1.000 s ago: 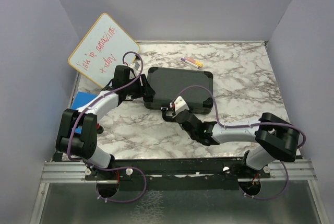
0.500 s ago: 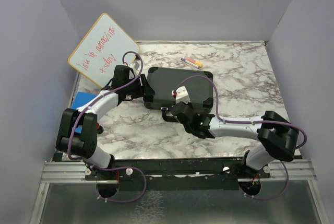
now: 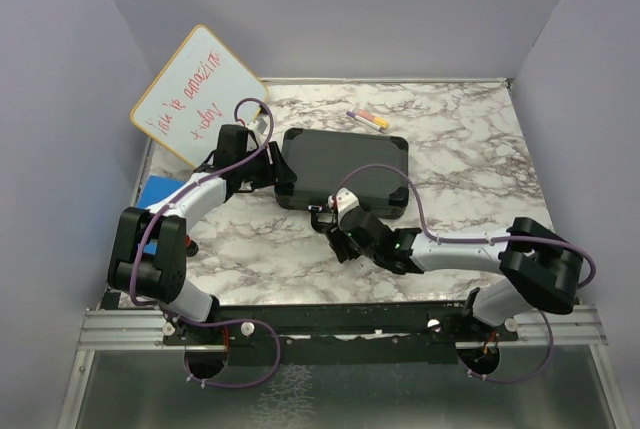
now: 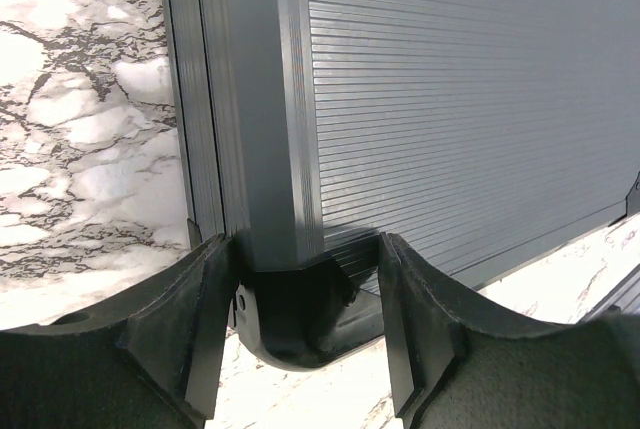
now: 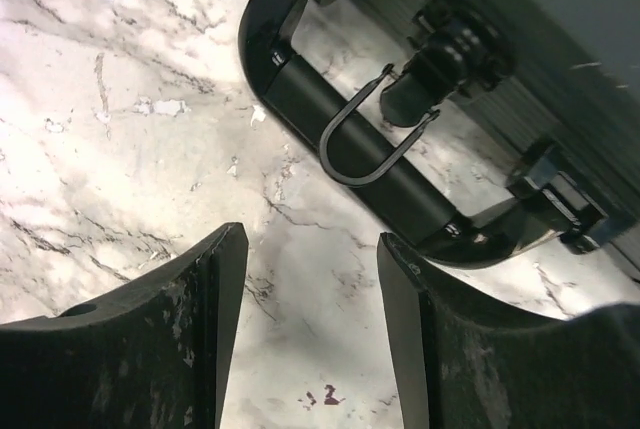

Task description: Pack up texas hold em set

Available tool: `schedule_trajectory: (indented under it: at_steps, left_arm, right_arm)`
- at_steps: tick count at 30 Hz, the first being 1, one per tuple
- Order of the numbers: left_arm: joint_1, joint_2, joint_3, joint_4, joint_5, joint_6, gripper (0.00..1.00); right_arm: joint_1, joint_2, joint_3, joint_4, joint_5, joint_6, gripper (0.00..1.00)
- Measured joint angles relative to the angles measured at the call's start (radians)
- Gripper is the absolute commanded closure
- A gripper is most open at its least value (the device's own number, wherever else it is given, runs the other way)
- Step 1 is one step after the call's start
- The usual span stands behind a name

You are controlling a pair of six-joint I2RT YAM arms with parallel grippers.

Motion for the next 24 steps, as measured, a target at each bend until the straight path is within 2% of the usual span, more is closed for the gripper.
schedule_trajectory:
  at_steps: [4, 7, 14, 24]
  left_arm:
    - [0.001, 0.002, 0.001, -0.002, 0.002, 0.0, 0.47]
    - [0.002, 0.002, 0.001, -0.002, 0.003, 0.0, 0.47]
    - [0.003, 0.002, 0.001, -0.006, 0.005, 0.0, 0.47]
    - [0.006, 0.003, 0.001, -0.01, 0.011, 0.0, 0.47]
  right_arm:
    - [0.0, 0.051, 0.002, 0.004, -0.044, 0.008, 0.55]
    - [-0.002, 0.104, 0.019, 0.009, -0.053, 0.014, 0.61]
    - [-0.042, 0.145, 0.055, 0.034, -0.044, 0.038, 0.62]
    - [-0.088, 0.13, 0.082, -0.029, -0.102, 0.082, 0.63]
